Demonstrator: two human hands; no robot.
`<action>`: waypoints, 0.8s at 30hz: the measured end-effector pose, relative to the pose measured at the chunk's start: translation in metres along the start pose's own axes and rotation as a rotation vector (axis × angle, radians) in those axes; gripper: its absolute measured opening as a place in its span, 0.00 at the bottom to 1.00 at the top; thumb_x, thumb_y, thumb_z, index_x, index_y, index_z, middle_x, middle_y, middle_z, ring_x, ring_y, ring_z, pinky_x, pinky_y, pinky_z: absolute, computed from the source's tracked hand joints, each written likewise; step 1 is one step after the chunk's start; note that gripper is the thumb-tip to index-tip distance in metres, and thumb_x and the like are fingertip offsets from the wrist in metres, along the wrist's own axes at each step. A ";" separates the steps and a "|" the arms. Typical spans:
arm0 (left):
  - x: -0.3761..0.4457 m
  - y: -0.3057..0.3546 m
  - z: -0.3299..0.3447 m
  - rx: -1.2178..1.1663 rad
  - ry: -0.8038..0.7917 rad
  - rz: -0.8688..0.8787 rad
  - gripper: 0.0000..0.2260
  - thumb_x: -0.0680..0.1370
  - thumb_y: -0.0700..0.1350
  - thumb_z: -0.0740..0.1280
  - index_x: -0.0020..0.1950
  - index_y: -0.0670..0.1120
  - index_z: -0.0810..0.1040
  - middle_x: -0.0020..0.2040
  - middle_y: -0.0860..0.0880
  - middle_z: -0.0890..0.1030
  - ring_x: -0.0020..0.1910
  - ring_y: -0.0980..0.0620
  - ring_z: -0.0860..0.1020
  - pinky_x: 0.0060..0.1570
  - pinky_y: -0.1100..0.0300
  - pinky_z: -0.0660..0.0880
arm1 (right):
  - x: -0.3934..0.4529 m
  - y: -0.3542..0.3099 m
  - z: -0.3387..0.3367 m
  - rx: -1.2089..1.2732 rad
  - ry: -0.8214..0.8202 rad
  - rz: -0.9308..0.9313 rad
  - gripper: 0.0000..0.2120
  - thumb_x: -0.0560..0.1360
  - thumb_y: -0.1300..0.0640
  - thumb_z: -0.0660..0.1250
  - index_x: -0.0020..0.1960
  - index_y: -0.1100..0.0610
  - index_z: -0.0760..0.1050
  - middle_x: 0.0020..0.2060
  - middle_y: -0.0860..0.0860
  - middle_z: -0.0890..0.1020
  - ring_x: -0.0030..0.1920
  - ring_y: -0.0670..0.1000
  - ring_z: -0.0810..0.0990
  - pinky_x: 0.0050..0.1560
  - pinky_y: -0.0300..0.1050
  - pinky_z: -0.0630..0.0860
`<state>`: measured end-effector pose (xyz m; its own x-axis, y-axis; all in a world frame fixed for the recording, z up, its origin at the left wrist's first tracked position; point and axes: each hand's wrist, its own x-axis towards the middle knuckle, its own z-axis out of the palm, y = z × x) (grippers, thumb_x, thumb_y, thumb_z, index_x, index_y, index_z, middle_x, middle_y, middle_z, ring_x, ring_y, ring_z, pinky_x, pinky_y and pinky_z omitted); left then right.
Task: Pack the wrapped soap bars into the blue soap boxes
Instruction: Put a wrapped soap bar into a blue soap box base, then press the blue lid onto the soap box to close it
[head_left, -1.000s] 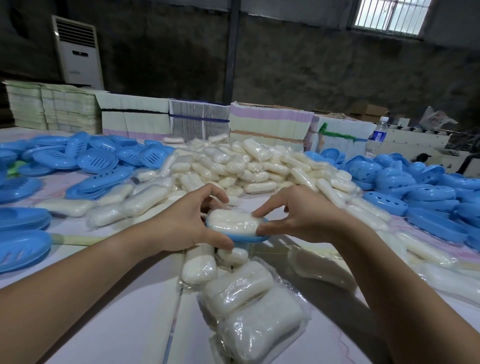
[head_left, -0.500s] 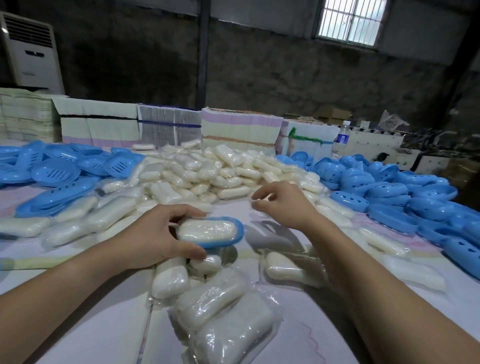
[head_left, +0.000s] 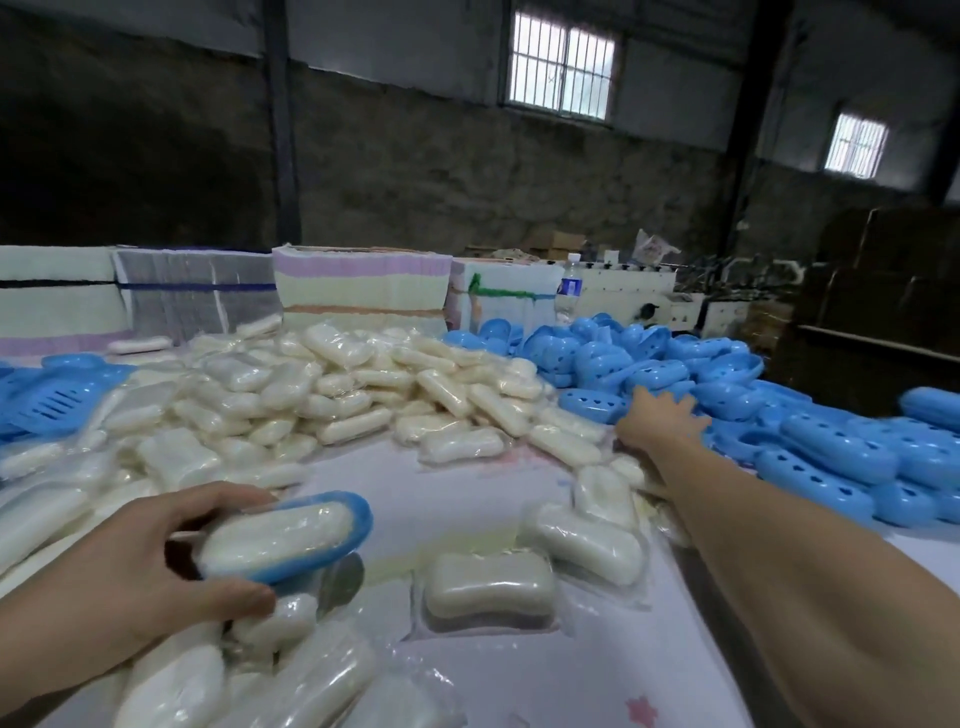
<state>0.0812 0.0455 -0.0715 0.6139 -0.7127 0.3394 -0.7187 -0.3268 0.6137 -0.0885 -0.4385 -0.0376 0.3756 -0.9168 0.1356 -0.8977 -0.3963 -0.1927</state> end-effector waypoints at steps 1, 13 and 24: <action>0.001 -0.007 0.000 0.014 -0.013 -0.005 0.45 0.47 0.75 0.78 0.63 0.67 0.77 0.49 0.65 0.84 0.43 0.63 0.84 0.38 0.61 0.80 | 0.004 0.003 0.002 -0.020 0.000 0.011 0.15 0.76 0.53 0.61 0.61 0.55 0.69 0.68 0.60 0.70 0.71 0.64 0.64 0.70 0.65 0.60; 0.005 -0.031 0.004 0.008 -0.072 0.045 0.46 0.52 0.67 0.83 0.68 0.56 0.77 0.56 0.55 0.85 0.50 0.53 0.85 0.40 0.54 0.83 | -0.017 -0.031 -0.017 0.173 0.246 -0.311 0.07 0.71 0.60 0.63 0.36 0.53 0.69 0.31 0.50 0.71 0.43 0.57 0.74 0.44 0.49 0.65; -0.007 0.037 0.007 -0.186 0.025 0.002 0.33 0.56 0.46 0.86 0.55 0.65 0.77 0.51 0.65 0.82 0.47 0.64 0.82 0.40 0.76 0.73 | -0.190 -0.132 -0.068 1.444 -0.541 -0.703 0.14 0.72 0.68 0.72 0.54 0.54 0.78 0.34 0.47 0.83 0.33 0.43 0.81 0.31 0.36 0.75</action>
<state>0.0488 0.0342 -0.0560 0.6223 -0.6965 0.3571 -0.6486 -0.2035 0.7335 -0.0571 -0.2085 0.0279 0.8852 -0.3468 0.3102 0.2770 -0.1428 -0.9502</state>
